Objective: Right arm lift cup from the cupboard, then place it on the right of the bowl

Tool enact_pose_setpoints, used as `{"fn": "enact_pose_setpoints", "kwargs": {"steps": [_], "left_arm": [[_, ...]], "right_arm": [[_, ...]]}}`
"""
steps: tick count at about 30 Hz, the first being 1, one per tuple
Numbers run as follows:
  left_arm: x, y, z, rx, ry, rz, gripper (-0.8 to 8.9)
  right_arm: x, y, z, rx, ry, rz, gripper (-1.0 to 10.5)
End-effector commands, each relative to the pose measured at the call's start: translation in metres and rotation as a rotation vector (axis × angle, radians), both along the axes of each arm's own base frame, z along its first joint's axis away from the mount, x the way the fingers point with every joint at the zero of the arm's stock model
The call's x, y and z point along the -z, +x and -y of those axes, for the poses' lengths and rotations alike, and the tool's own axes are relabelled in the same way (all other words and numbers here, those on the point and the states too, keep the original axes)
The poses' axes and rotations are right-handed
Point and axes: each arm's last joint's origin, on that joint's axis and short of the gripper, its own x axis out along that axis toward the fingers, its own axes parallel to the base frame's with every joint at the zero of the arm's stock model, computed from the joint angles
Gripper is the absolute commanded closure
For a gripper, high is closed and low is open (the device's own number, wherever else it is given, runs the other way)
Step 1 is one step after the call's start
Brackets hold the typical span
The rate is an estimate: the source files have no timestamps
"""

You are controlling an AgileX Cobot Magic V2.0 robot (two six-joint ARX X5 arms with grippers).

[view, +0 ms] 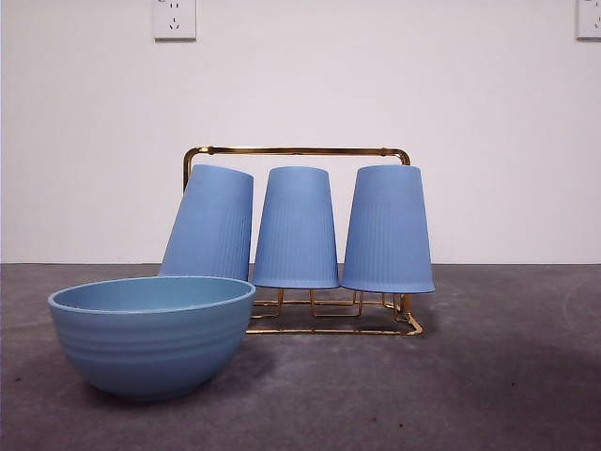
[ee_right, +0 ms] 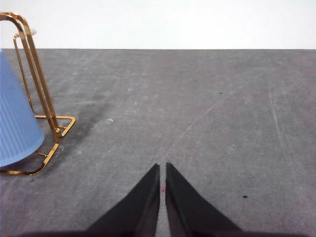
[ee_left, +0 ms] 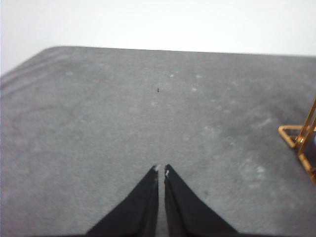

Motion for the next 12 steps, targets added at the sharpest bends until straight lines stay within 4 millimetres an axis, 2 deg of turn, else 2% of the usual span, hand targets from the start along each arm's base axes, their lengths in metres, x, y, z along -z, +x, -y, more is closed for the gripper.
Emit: {"fn": "enact_pose_setpoints", "kwargs": {"steps": [1, 7, 12], "left_arm": [[0.007, 0.001, 0.000, -0.031, -0.173, -0.016, 7.95], [0.003, 0.001, 0.003, 0.037, -0.280, -0.014, 7.99], [-0.012, 0.000, 0.005, 0.062, -0.317, 0.000, 7.99]], "right_arm": [[0.000, 0.000, 0.000, 0.004, 0.034, 0.006, 9.3], [-0.001, 0.000, -0.003, -0.056, 0.196, -0.019, 9.3], [-0.012, -0.003, -0.004, -0.086, 0.293, -0.022, 9.3]]}}
